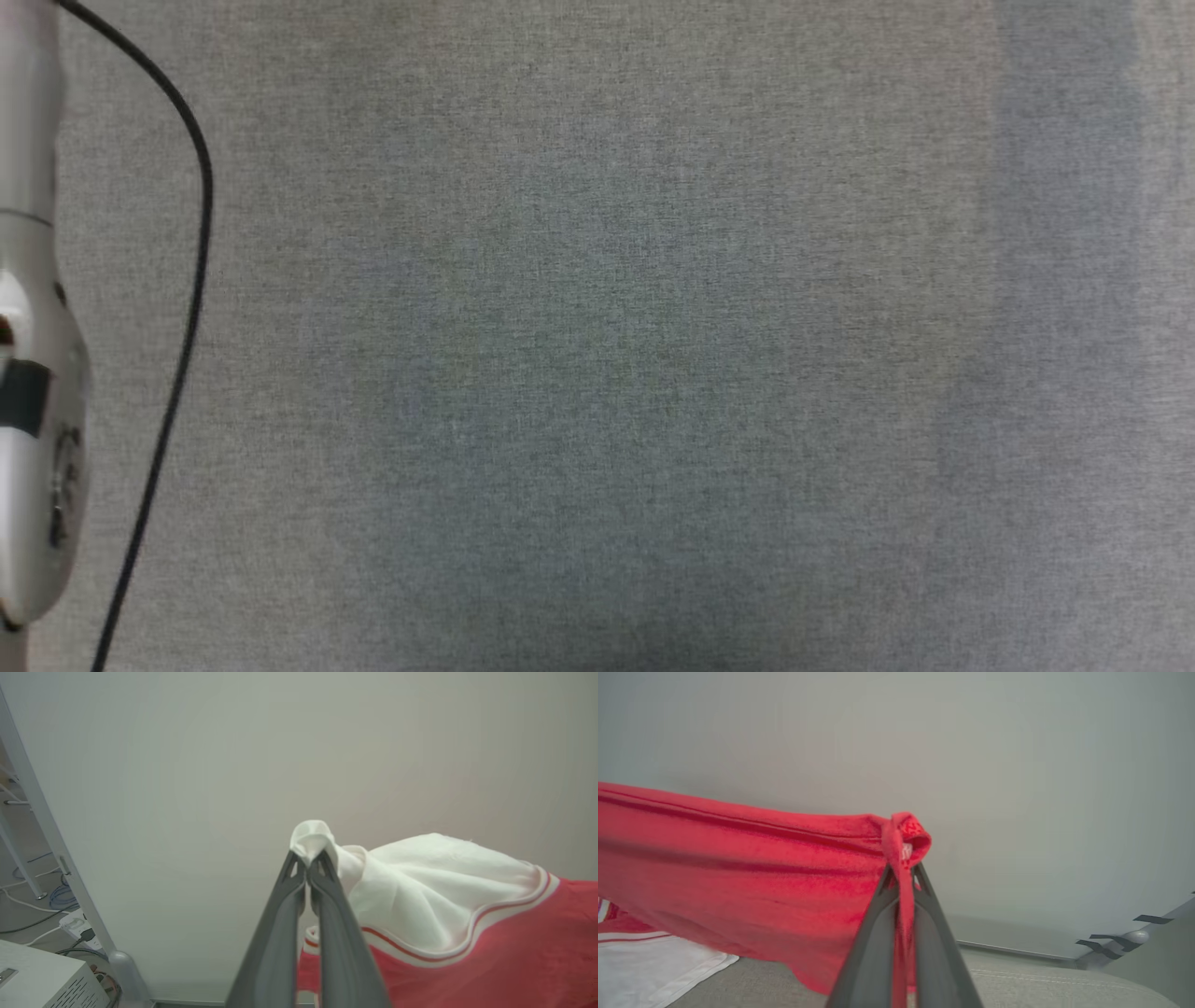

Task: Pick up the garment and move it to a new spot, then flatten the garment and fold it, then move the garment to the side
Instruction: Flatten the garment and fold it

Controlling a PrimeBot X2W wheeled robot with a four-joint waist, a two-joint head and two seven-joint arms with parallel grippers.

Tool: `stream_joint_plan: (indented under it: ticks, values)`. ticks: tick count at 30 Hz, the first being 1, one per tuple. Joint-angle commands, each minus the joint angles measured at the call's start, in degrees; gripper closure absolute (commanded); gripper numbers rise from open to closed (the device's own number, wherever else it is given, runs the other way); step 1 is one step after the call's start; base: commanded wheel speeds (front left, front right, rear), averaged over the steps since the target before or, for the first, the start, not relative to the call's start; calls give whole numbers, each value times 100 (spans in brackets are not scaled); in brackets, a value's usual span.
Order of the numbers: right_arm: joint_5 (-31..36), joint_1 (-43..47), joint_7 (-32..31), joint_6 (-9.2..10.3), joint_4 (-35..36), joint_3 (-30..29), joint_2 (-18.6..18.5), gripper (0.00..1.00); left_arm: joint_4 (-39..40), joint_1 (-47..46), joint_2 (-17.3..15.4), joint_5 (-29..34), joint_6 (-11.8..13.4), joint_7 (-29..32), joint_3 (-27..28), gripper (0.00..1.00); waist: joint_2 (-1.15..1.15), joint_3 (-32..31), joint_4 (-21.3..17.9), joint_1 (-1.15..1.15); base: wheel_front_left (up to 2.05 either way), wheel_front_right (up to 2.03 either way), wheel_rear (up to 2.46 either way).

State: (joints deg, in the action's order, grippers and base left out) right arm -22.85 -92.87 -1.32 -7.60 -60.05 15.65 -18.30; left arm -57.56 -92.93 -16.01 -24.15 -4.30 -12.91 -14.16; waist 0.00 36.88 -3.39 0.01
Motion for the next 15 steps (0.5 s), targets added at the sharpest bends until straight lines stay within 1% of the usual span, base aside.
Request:
stream_joint_plan:
  ticks: [1,4,9,12,15]
  values:
    - [-107,219,59,11,-53,71,-11,100,-76,217,23,-84,-57,-63,42,100,0,0,51,-1,0,0,0]
    - [-312,574,117,11,-53,278,-16,100,-182,587,74,-178,-169,-122,21,100,0,-101,92,-1,0,0,0]
    - [-738,1495,273,11,136,695,-43,100,-213,1624,78,-360,-289,-180,-71,100,0,-450,74,-1,0,0,0]
    - [-1012,2074,395,11,338,885,-130,100,-90,2338,87,-509,-310,-195,-125,100,0,-699,92,-1,0,0,0]
    - [-1316,2751,554,11,584,1037,-254,100,230,3147,93,-719,-315,-202,-218,100,0,-1032,123,-1,0,0,0]
